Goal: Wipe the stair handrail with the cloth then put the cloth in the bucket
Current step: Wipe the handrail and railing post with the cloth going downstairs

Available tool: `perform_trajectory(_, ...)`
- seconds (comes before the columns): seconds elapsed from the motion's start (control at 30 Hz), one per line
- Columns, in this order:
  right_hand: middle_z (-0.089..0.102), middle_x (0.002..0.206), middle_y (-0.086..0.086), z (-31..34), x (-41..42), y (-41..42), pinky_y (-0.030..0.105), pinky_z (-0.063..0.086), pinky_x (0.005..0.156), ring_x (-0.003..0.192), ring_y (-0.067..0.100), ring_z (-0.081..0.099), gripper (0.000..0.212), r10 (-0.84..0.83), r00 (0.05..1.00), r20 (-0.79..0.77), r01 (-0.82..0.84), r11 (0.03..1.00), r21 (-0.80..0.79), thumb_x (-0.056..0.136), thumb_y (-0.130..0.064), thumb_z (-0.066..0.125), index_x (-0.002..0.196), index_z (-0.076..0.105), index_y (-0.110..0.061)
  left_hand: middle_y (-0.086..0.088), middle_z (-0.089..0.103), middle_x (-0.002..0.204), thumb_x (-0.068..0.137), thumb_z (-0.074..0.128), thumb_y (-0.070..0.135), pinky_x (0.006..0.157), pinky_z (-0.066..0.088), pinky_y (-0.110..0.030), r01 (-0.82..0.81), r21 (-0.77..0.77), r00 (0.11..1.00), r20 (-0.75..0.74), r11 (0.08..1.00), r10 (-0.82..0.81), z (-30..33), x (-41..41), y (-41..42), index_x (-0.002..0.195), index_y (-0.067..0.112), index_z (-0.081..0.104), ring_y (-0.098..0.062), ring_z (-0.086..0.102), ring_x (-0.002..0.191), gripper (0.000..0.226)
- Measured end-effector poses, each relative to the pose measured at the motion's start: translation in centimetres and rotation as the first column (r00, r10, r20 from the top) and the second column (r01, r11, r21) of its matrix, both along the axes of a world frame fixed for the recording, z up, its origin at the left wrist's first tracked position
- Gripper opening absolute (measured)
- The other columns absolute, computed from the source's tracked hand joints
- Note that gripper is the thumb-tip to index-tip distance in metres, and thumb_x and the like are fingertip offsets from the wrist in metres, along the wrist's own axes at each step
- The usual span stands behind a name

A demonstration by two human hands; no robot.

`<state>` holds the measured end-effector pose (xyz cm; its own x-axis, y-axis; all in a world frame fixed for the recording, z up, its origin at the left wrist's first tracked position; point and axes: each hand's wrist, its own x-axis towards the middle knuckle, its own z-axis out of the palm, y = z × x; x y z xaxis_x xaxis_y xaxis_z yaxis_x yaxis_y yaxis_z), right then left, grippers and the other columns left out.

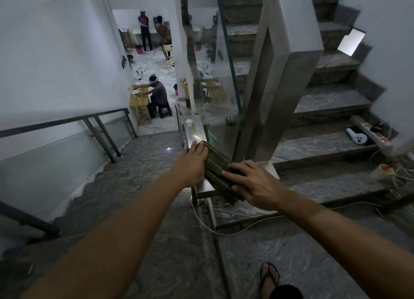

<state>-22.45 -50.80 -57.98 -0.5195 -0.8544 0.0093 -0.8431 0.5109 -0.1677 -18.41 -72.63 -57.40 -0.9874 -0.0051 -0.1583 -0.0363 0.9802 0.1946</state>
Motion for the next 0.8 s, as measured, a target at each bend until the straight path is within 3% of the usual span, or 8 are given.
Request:
perform_trajectory(0.07,0.042,0.146,0.007,-0.1,-0.4,-0.2,0.04,0.037,0.107,0.129,0.025,0.038,0.049,-0.02,0.999,0.029,0.019,1.0,0.025,0.095,-0.037,0.04,0.143,0.037,-0.029,-0.019,0.02,0.158,0.093,0.052,0.03,0.121,0.01,-0.044,-0.056,-0.054,0.991,-0.122,0.997,0.049,0.0,0.4,0.7,0.143,0.009,0.037,-0.033,0.013,0.148,0.057)
perform_trajectory(0.13,0.032,0.154,0.008,-0.7,-0.4,-0.2,0.046,0.028,0.115,0.139,0.025,0.029,0.053,-0.026,0.998,0.05,0.023,0.998,0.055,0.097,-0.04,0.029,0.148,0.025,-0.029,-0.02,0.035,0.151,0.089,0.057,0.029,0.119,0.022,-0.042,-0.117,-0.061,0.981,-0.163,0.991,0.106,-0.3,0.7,1.8,0.131,0.006,0.05,-0.034,0.029,0.141,0.049)
perform_trajectory(0.23,0.019,0.16,0.006,-2.1,0.5,-0.3,0.044,0.011,0.121,0.147,0.024,0.017,0.056,-0.037,0.999,-0.016,0.038,0.993,0.108,0.096,-0.042,0.02,0.151,0.011,-0.03,-0.024,0.015,0.159,0.093,0.048,0.024,0.122,0.009,-0.046,-0.17,-0.006,0.984,-0.052,0.985,0.169,-0.8,0.7,2.6,0.145,-0.002,0.028,-0.038,0.01,0.148,0.061)
perform_trajectory(0.33,0.025,0.158,0.002,-2.0,2.0,-1.5,0.047,0.024,0.113,0.142,0.028,0.026,0.057,-0.096,0.995,-0.036,0.099,0.99,0.098,0.095,-0.043,0.025,0.15,0.016,-0.03,-0.022,0.002,0.161,0.099,0.033,0.022,0.121,0.003,-0.045,-0.152,0.04,0.988,-0.018,0.988,0.153,-0.7,0.1,1.7,0.149,-0.002,0.014,-0.037,-0.004,0.149,0.059)
perform_trajectory(0.47,0.03,0.156,0.006,-1.3,3.4,-4.5,0.046,0.028,0.106,0.134,0.03,0.031,0.065,-0.161,0.987,-0.017,0.162,0.984,0.072,0.094,-0.054,0.008,0.15,0.019,-0.023,-0.016,-0.002,0.162,0.101,0.03,0.021,0.121,0.0,-0.039,-0.041,0.084,0.999,-0.01,0.996,0.042,-0.8,-0.8,-1.4,0.151,0.004,0.012,-0.028,-0.009,0.15,0.057)
perform_trajectory(0.67,0.004,0.161,0.014,-1.6,4.6,-8.2,0.042,-0.004,0.118,0.148,0.028,0.003,0.069,-0.306,0.948,0.091,0.304,0.952,0.029,0.092,-0.046,0.006,0.151,0.002,-0.01,-0.009,-0.001,0.163,0.102,0.031,0.016,0.121,-0.001,-0.035,0.091,0.106,0.996,-0.001,0.99,-0.091,-0.8,-2.8,-4.6,0.152,0.008,0.012,-0.023,-0.009,0.15,0.054)
perform_trajectory(0.8,-0.008,0.16,0.018,-1.9,4.2,-10.4,0.044,-0.005,0.118,0.148,0.031,-0.005,0.074,-0.364,0.92,0.149,0.362,0.931,0.039,0.087,-0.048,-0.001,0.15,-0.007,-0.009,-0.006,0.001,0.164,0.099,0.037,0.013,0.123,0.003,-0.04,0.075,0.16,0.996,0.035,0.984,-0.082,-0.1,-4.3,-5.8,0.152,0.014,0.013,-0.021,-0.006,0.151,0.058)
